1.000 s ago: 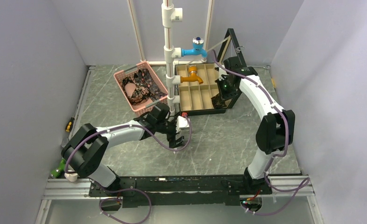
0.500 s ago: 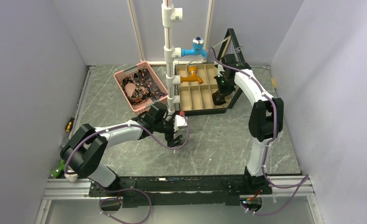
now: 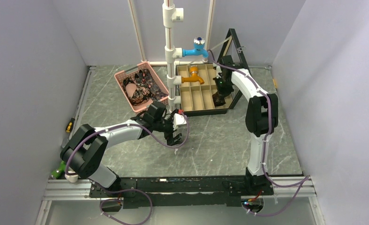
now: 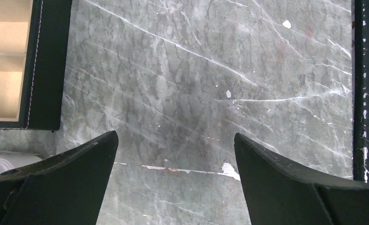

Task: Roll the ties
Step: Place the tie in the storage box.

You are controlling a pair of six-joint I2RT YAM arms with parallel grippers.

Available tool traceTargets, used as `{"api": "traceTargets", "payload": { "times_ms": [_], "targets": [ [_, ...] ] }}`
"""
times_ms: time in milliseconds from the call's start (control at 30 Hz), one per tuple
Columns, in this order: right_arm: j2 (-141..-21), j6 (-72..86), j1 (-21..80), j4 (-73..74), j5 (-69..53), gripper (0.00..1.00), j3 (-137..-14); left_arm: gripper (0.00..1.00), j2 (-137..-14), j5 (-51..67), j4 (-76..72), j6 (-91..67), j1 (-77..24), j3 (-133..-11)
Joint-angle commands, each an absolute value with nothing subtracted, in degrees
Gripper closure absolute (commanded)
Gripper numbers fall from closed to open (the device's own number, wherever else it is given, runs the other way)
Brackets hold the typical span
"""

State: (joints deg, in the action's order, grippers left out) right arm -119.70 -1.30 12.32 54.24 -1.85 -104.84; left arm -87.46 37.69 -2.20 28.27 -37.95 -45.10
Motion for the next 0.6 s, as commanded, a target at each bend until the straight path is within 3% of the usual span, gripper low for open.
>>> {"api": "traceTargets", "payload": {
  "times_ms": [0,333,500,567],
  "targets": [
    [-124.1,-1.1,11.9,53.4,1.0,1.00,-108.9,0.01,-86.2,39.3,-2.8,28.9,-37.3,-45.2],
    [-130.0,-1.3,12.0,53.6,0.3,1.00,-113.8,0.00,-86.6,39.3,-1.5,29.5,-35.6,-45.7],
    [-130.8,-1.4,12.0,54.1,0.4,0.80,-116.6,0.01,-87.4,38.7,-1.8,29.6,-34.9,-46.1],
    [-130.3,-1.6,12.1,54.3,0.6,0.77,-117.4,0.01,-87.6,38.8,-2.1,29.6,-34.8,-46.4]
  ]
}}
